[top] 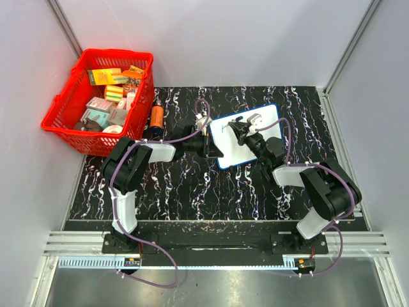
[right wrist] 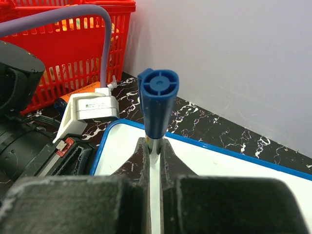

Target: Write a sentence on the whiteboard

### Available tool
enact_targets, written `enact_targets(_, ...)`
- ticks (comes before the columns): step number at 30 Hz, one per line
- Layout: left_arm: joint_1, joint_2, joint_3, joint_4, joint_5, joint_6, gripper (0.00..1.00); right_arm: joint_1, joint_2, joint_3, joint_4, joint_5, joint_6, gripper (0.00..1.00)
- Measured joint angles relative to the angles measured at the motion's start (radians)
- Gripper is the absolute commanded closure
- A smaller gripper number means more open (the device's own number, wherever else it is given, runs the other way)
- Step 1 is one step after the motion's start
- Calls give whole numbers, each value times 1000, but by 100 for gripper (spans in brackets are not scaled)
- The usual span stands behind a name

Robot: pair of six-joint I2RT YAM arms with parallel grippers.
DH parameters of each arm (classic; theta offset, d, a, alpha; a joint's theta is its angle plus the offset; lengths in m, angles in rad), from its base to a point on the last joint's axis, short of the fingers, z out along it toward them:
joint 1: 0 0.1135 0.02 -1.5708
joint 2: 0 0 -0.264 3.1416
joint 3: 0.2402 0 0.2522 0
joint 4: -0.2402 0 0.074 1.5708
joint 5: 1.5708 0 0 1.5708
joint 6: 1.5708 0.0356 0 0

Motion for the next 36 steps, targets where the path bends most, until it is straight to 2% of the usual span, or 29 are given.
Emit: enact_targets(36, -1, 0, -12, 18, -5, -1, 100, -5, 10, 3, 19, 26, 46, 100)
